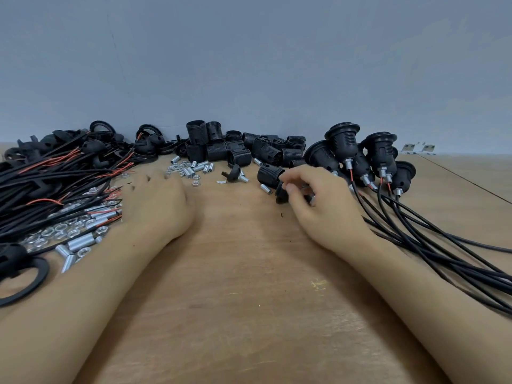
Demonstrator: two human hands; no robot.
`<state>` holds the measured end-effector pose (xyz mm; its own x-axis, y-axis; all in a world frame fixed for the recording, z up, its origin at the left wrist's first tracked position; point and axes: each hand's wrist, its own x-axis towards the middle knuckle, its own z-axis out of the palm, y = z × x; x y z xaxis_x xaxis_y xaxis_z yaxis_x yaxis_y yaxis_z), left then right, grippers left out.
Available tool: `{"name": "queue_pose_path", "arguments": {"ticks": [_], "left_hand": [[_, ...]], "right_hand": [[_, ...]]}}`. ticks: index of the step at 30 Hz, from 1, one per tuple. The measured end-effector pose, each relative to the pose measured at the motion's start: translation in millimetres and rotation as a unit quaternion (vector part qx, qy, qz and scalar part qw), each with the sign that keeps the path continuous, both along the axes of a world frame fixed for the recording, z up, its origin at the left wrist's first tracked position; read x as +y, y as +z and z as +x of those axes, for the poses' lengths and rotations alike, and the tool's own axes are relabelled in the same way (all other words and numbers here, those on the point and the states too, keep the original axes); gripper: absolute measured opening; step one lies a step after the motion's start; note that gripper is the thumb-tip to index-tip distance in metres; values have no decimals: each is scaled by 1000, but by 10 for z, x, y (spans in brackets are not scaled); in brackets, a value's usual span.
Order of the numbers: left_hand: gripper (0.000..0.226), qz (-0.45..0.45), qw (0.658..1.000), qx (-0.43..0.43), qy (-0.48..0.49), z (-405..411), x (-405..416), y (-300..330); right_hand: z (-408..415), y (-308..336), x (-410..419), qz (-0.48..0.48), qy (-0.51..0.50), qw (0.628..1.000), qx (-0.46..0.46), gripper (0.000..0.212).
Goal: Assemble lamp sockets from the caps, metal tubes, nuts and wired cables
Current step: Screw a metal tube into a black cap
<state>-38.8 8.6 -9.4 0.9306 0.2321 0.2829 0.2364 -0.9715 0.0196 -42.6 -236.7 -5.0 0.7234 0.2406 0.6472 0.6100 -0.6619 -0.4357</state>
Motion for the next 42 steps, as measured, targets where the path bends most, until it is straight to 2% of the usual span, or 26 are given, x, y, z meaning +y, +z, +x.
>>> {"name": "queue_pose_path", "arguments": {"ticks": [3, 5, 7, 13, 16, 18, 20, 23, 25, 29, 35, 39, 42], "left_hand": [[39, -8, 999, -13, -52, 61, 1, -34], [41, -8, 999, -26, -27, 92, 44, -21], [41, -20, 999, -36, 10, 116, 104, 6], [14, -89, 994, -48, -44, 152, 140, -21], [17, -128, 985, -75, -82, 163, 165, -30], [25, -134, 981, -71, -118, 168, 159, -38], [38, -104, 981, -50, -153, 173, 124, -49], [47, -69, 980, -6, -185, 170, 81, -53], [43, -93, 978, -16, -184, 167, 93, -55], [31, -128, 972, -70, -186, 173, 101, -60], [22, -119, 975, -60, -176, 176, 85, -59], [20, -125, 972, -77, -181, 148, 77, -26], [15, -192, 957, -124, -180, 91, -11, 6]], "right_hand": [[-46, -19, 54, -55, 79, 995, 2, 21], [-66, -30, 101, -83, 116, 990, -9, 21], [-53, -53, 133, -104, 126, 986, 20, 22], [94, -115, 181, -221, 32, 960, 168, 40], [118, -131, 250, -256, -6, 948, 188, 53], [127, -141, 271, -259, -27, 949, 177, 41], [134, -146, 259, -238, -25, 957, 164, 33], [112, -139, 214, -150, -5, 980, 134, 33], [102, -139, 202, -141, -8, 982, 123, 30], [128, -128, 212, -188, -10, 973, 135, 19], [92, -78, 149, -100, 22, 990, 94, 21], [29, -2, 159, 7, 27, 997, 66, 8], [10, -7, 153, 33, 32, 995, 90, 5]]}}
